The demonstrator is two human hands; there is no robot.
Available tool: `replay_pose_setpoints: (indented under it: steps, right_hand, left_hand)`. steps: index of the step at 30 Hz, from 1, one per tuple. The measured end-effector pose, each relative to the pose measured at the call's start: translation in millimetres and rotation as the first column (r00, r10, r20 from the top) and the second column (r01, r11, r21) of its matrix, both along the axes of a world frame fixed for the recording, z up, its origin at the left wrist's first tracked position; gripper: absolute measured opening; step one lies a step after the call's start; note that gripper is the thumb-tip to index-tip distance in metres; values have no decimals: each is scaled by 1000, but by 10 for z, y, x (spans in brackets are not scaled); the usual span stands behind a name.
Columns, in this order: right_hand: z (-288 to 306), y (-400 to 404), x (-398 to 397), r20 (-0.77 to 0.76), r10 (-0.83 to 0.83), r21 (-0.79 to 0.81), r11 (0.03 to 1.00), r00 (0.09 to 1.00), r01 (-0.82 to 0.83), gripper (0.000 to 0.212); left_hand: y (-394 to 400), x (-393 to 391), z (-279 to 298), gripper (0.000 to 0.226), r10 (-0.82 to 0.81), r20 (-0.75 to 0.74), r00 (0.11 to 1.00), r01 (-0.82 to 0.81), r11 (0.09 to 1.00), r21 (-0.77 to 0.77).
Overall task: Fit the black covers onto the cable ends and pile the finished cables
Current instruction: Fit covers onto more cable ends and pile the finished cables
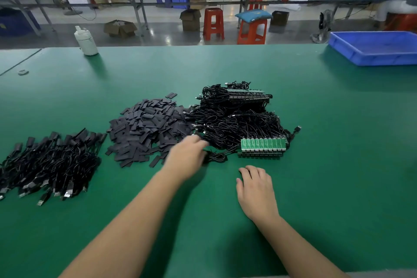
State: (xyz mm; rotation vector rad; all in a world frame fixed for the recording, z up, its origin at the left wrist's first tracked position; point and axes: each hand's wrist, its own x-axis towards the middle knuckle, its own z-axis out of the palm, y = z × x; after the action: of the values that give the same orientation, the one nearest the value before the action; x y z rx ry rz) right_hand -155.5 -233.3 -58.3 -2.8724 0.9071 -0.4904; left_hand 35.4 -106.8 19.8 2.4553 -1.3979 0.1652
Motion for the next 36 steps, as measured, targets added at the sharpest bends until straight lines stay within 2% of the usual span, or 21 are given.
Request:
replay_pose_setpoints:
  steps: [4,8,11,16,18,21,23,25,27,29,36]
  right_hand:
    - [-16,-11,-4,8,12,-16,1000,1000,-12,30]
    - [-19,-21,16,28,3,-43,999,1000,-2,26]
    - [-33,-38,19,44,7,-52,999,999,-5,24]
    - [-64,-56,36,34,0,-45,999,999,2,28]
    - [-74,-65,40,28,-2,-33,999,1000,3,31]
    - [-83,-64,40,24,4,-17,1000,1000,-3,33]
    - [-87,-67,33,25,8,-15,1000,1000,-8,33]
    - [-89,-68,23,27,8,-9,1000,1000,-7,33]
    - [-90,-71,19,22,12,-13,1000,1000,-11,33]
    - [-88,-71,25,8,16,-10,1000,1000,-16,35]
    - [-88,-77,36,-15,10,-6,1000,1000,-10,35]
  left_hand:
    - [-733,-461,-122,55,-180,4,984,180,984,7]
    - [-1109,-534,-156,78,-154,5,988,152,979,137]
    - [-1189,-506,-164,72,-130,-19,991,132,983,126]
    - [-1234,-375,-50,64,-175,-99,980,189,968,164]
    - [-1238,-348,22,56,-221,-21,975,221,959,175]
    - [-1247,-335,143,32,-237,176,956,223,970,95]
    - [-1279,-297,250,22,-183,222,958,193,981,-21]
    - [-1312,-239,408,16,-99,166,981,126,979,-158]
    - [-1340,-165,591,17,-28,46,999,38,966,-255]
    - [-1358,-90,766,22,11,-19,1000,-16,952,-304]
    - [-1298,63,1320,26,49,-97,994,-87,892,-444]
